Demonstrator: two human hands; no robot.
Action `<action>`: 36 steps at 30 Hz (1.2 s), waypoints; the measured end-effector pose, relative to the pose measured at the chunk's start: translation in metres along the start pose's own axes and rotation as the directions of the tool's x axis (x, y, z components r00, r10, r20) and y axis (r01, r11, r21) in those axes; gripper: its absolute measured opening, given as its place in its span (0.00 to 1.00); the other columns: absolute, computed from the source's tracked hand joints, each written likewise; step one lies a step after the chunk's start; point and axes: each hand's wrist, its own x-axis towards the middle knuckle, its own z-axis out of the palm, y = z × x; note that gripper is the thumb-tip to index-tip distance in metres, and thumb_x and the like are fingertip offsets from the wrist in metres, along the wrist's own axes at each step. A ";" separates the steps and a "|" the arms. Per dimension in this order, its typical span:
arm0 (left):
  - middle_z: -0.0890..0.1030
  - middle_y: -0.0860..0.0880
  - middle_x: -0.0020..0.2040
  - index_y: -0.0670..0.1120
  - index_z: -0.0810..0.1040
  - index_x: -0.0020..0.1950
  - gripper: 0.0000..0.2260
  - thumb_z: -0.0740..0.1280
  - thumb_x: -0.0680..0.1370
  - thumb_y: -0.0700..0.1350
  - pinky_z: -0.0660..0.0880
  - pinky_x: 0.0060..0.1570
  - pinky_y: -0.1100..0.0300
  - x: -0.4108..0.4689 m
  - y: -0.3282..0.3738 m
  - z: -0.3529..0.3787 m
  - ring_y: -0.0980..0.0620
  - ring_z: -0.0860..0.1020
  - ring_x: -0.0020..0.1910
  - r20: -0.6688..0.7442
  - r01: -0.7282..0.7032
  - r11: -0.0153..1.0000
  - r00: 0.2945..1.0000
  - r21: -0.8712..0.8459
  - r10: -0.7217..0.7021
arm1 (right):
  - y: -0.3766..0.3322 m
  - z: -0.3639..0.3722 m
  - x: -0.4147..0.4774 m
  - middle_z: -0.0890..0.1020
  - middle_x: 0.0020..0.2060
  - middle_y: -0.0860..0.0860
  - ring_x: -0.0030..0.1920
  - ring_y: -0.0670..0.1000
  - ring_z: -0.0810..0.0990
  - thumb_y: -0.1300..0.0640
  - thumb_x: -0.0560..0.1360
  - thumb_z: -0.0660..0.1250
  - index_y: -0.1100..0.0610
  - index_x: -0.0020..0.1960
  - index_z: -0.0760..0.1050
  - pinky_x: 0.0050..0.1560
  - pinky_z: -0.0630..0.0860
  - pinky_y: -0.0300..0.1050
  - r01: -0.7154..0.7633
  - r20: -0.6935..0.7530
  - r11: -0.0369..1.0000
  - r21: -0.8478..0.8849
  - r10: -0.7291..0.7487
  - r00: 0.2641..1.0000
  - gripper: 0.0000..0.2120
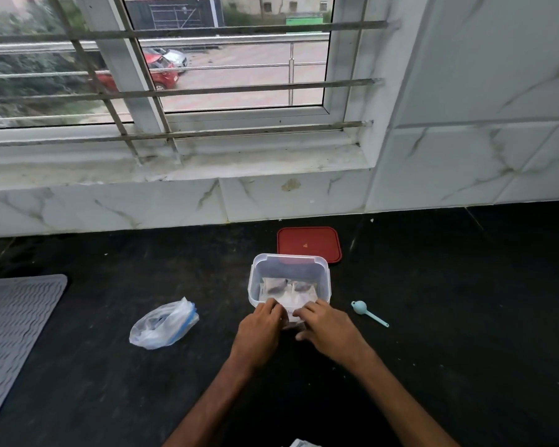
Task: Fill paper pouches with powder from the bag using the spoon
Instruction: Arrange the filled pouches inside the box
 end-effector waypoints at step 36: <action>0.80 0.52 0.59 0.49 0.79 0.61 0.15 0.73 0.75 0.45 0.77 0.50 0.62 0.048 -0.021 -0.081 0.55 0.78 0.53 -0.370 0.030 0.945 0.916 -0.326 -0.157 | 0.030 -0.047 0.058 0.83 0.46 0.48 0.46 0.49 0.80 0.64 0.70 0.75 0.53 0.51 0.82 0.39 0.79 0.40 0.089 -0.219 0.979 -0.185 -0.129 0.967 0.12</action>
